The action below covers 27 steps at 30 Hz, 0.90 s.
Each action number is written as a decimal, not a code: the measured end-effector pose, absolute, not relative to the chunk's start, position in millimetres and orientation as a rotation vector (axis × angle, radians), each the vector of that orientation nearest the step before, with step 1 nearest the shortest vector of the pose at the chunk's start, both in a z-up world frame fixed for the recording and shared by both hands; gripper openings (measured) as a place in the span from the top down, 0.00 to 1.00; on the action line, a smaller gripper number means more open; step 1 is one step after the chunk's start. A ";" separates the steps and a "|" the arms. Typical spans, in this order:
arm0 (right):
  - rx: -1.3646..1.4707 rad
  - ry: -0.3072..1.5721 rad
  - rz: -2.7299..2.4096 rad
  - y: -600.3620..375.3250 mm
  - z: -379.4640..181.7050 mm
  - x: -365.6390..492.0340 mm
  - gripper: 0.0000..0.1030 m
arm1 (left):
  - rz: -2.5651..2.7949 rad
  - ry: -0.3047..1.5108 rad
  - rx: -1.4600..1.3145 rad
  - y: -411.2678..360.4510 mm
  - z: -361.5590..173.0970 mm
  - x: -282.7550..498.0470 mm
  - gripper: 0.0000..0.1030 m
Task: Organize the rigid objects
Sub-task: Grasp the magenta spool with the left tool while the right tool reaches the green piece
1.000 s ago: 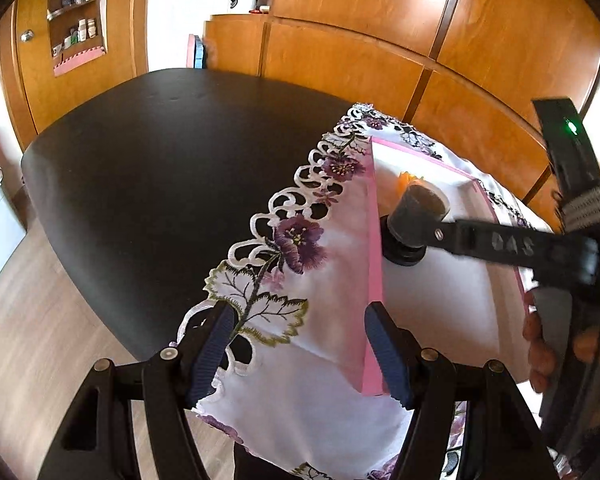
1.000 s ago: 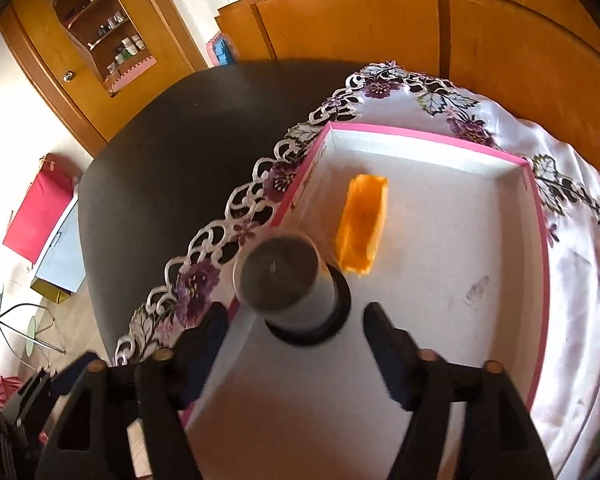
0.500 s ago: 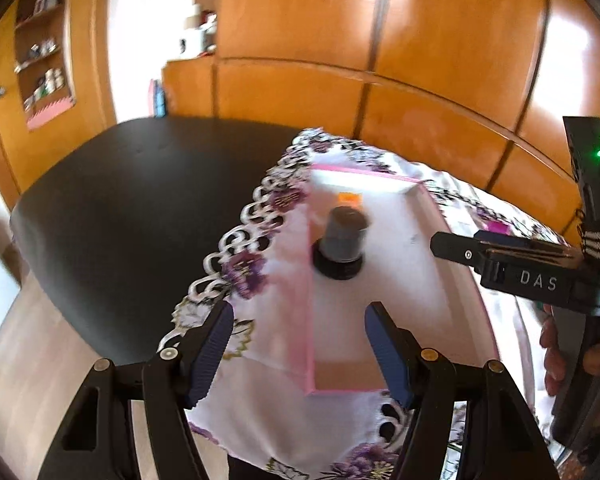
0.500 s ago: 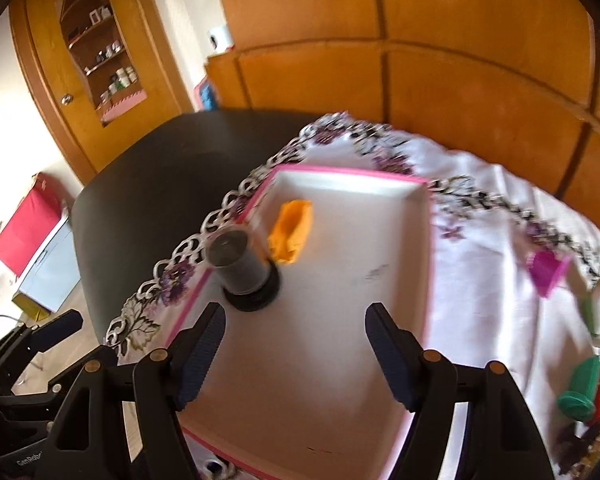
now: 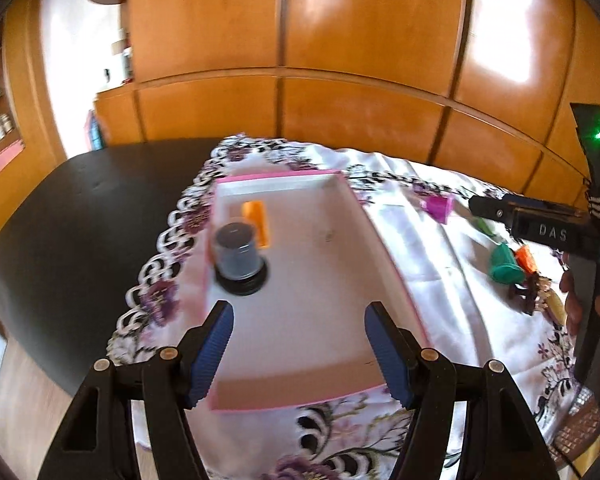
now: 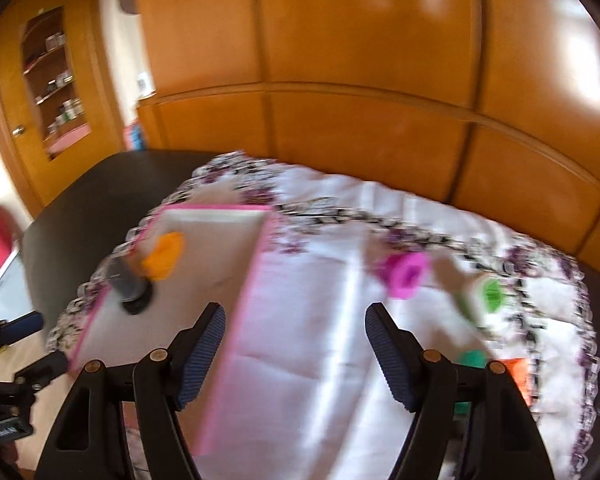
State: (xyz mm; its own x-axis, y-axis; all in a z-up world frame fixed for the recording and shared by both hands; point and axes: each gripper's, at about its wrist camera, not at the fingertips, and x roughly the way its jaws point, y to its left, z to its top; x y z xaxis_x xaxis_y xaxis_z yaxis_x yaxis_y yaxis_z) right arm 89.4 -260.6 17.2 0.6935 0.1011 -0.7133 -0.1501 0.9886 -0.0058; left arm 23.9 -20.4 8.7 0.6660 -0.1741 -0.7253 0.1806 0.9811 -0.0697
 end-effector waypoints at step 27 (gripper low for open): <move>0.314 0.756 -0.214 -451.2 -0.5 84.4 0.29 | -0.570 0.976 0.123 -245.2 -33.0 192.1 0.25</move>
